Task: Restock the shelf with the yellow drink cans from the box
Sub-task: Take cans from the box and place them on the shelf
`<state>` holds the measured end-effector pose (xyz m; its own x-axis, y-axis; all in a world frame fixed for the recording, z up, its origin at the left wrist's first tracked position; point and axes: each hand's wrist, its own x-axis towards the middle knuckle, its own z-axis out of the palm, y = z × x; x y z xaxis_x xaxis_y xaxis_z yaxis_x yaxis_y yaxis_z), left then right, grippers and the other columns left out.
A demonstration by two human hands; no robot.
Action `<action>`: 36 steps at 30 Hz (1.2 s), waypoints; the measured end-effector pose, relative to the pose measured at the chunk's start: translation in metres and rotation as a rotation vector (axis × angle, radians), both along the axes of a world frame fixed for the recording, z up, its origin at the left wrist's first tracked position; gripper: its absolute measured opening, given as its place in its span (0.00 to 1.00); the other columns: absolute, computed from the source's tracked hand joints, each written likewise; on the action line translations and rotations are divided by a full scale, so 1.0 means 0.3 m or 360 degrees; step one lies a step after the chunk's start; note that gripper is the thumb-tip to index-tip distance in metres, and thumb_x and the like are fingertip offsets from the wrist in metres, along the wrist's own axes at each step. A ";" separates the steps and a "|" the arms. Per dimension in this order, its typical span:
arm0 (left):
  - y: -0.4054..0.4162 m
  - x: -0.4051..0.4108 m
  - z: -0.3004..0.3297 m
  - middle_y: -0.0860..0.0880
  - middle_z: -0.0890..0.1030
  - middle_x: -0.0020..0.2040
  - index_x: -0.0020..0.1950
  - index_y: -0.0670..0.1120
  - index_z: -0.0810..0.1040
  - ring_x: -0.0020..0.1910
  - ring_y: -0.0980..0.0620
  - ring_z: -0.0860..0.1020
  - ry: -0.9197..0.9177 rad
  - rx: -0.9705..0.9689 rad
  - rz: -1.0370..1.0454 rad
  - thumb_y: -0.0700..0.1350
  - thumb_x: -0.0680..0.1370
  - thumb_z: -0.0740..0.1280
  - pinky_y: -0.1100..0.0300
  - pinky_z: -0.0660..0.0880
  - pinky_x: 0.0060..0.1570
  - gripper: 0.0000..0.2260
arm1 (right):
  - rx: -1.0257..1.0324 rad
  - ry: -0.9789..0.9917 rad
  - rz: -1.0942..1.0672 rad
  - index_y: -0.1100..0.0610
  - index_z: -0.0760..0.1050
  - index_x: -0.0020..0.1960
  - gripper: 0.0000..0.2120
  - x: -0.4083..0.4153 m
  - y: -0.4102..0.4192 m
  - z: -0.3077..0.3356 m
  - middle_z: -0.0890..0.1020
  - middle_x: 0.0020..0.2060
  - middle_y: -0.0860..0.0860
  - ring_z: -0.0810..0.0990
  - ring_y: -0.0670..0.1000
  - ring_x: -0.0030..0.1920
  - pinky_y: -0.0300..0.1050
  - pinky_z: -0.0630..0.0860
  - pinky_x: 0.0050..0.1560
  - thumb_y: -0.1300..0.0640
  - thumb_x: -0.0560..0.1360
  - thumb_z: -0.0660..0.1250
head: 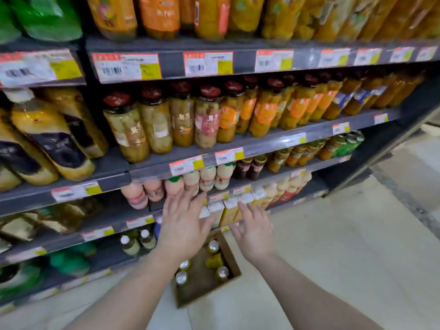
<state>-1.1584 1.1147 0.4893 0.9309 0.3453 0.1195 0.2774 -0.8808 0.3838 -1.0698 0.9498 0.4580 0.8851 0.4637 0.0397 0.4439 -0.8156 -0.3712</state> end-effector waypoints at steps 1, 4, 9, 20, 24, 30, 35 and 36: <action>0.005 0.016 -0.058 0.42 0.73 0.70 0.69 0.47 0.72 0.69 0.38 0.70 0.0003 -0.0006 0.0023 0.61 0.74 0.56 0.38 0.65 0.67 0.28 | -0.0011 0.0027 0.0015 0.52 0.70 0.69 0.27 0.020 -0.004 -0.060 0.77 0.62 0.56 0.72 0.61 0.64 0.61 0.70 0.62 0.42 0.73 0.62; 0.011 0.050 -0.263 0.43 0.71 0.71 0.70 0.49 0.70 0.71 0.39 0.67 0.0013 -0.0048 0.0065 0.61 0.74 0.57 0.39 0.63 0.69 0.28 | -0.0065 0.0106 0.0047 0.54 0.69 0.69 0.28 0.061 -0.022 -0.271 0.76 0.63 0.56 0.72 0.61 0.65 0.57 0.71 0.63 0.43 0.73 0.62; 0.001 0.073 -0.715 0.44 0.72 0.71 0.71 0.51 0.65 0.70 0.40 0.68 0.0073 -0.0094 0.0038 0.62 0.75 0.57 0.44 0.56 0.70 0.28 | -0.0145 0.0267 0.0173 0.53 0.70 0.67 0.28 0.103 -0.065 -0.724 0.80 0.55 0.53 0.79 0.58 0.54 0.53 0.77 0.53 0.41 0.70 0.58; -0.101 -0.010 -1.575 0.47 0.73 0.69 0.72 0.52 0.66 0.70 0.46 0.66 0.0413 -0.0250 0.0129 0.62 0.74 0.57 0.52 0.52 0.71 0.28 | -0.0354 0.0874 0.0109 0.53 0.58 0.75 0.28 0.092 -0.049 -1.555 0.69 0.65 0.52 0.70 0.53 0.65 0.44 0.66 0.66 0.51 0.78 0.61; -0.104 -0.014 -1.670 0.49 0.71 0.71 0.73 0.54 0.64 0.72 0.49 0.62 0.0442 -0.0283 0.0157 0.63 0.74 0.56 0.55 0.48 0.73 0.29 | -0.0463 0.0927 0.0014 0.54 0.56 0.75 0.29 0.085 -0.020 -1.681 0.68 0.66 0.54 0.70 0.56 0.65 0.49 0.68 0.65 0.47 0.78 0.60; -0.077 0.014 -1.704 0.50 0.68 0.73 0.75 0.56 0.60 0.74 0.50 0.58 0.0378 -0.0332 0.0163 0.64 0.75 0.54 0.50 0.51 0.74 0.29 | -0.0545 0.0934 -0.0079 0.55 0.53 0.76 0.33 0.097 0.006 -1.752 0.65 0.68 0.53 0.66 0.55 0.69 0.50 0.66 0.67 0.44 0.77 0.61; -0.040 0.011 -1.742 0.49 0.69 0.72 0.74 0.54 0.64 0.73 0.49 0.60 0.0406 -0.0299 0.0163 0.64 0.75 0.55 0.46 0.57 0.72 0.29 | -0.0554 0.1085 -0.0214 0.57 0.52 0.77 0.36 0.100 0.017 -1.808 0.61 0.72 0.54 0.61 0.55 0.72 0.48 0.64 0.68 0.43 0.76 0.62; -0.035 0.007 -1.746 0.49 0.70 0.72 0.73 0.54 0.64 0.73 0.48 0.61 0.0414 -0.0297 0.0160 0.64 0.75 0.56 0.45 0.58 0.72 0.29 | -0.0528 0.1104 -0.0256 0.57 0.53 0.76 0.35 0.097 0.020 -1.817 0.61 0.72 0.54 0.61 0.55 0.73 0.48 0.63 0.68 0.43 0.76 0.62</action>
